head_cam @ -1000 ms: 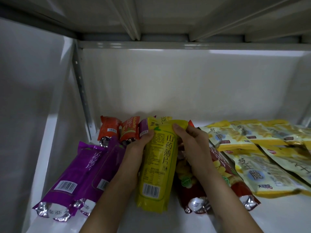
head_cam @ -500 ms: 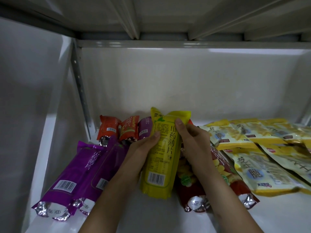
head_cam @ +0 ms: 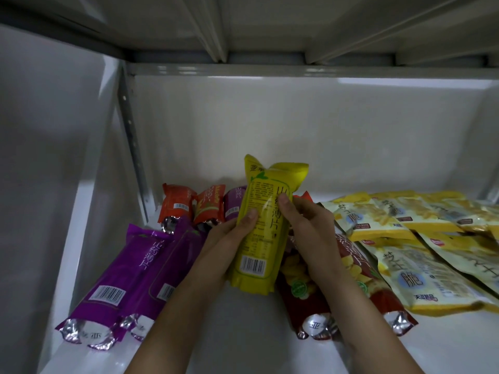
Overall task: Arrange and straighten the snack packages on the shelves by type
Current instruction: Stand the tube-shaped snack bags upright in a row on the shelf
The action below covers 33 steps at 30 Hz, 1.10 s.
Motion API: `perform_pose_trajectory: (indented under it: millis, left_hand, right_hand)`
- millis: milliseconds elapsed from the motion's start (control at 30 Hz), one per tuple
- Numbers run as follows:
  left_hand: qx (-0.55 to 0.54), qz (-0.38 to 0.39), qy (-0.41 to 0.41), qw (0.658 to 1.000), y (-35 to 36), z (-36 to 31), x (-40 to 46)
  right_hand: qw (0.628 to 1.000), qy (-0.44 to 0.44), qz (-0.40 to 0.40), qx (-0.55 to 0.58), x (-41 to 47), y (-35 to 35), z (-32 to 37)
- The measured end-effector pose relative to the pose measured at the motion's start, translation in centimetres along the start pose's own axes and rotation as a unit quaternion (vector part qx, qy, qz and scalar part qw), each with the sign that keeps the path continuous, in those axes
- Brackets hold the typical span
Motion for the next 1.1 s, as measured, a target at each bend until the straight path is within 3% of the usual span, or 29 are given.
perform_pose_trajectory:
  millis: [267,533,800,1100]
  left_hand:
    - [-0.027,-0.043,0.046,0.998,-0.8,-0.5,0.0]
    - [-0.041,-0.005,0.025,0.999,0.0,-0.3,0.2]
    - [-0.073,-0.048,0.048,0.995,-0.8,-0.7,0.4]
    - [-0.082,-0.036,0.050,0.995,-0.8,-0.5,0.7]
  right_hand:
    - [0.994,0.018,0.110,0.003,-1.1,1.6,0.4]
    - [0.999,0.022,0.016,0.037,-0.1,0.0,0.2]
    - [0.989,0.076,0.120,0.041,-1.1,1.7,-0.6]
    - [0.997,0.046,0.057,0.032,-0.4,0.7,-0.1]
Point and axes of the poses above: each hand's wrist, its own x-axis towards the middle knuckle, its own y-axis out of the palm, z = x × y, the point moved 8 cm from there along x, towards the middle knuckle, and after that the axes turned 10 degrees about -z, right-handed, at the moved point
